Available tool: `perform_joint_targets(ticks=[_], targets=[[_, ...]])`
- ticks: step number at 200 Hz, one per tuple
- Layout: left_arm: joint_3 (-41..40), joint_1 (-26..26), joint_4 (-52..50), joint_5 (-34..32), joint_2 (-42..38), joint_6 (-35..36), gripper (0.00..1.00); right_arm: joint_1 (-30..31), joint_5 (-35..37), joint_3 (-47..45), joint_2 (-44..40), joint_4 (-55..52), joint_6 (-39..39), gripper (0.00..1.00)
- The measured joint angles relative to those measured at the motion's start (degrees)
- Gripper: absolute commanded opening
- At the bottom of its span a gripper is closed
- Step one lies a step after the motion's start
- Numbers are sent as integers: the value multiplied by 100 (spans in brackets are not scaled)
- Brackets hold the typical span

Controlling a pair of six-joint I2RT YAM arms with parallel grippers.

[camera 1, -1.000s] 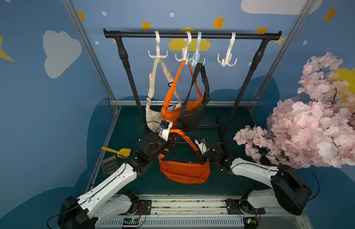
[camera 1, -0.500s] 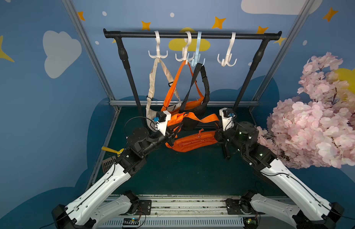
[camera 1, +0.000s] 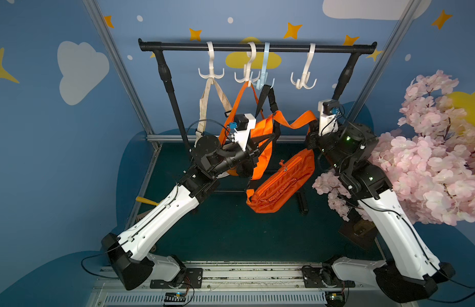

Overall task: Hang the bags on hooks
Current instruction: Hang the bag on the hook.

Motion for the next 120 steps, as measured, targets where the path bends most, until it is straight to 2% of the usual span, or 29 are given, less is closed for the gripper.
perform_joint_targets(ticks=[67, 120], targets=[[2210, 0, -236, 190, 1582, 70, 4, -1034, -407, 1202, 608, 50, 20, 0], [3025, 20, -553, 173, 2168, 186, 4, -1558, -907, 2135, 1255, 31, 254, 0]])
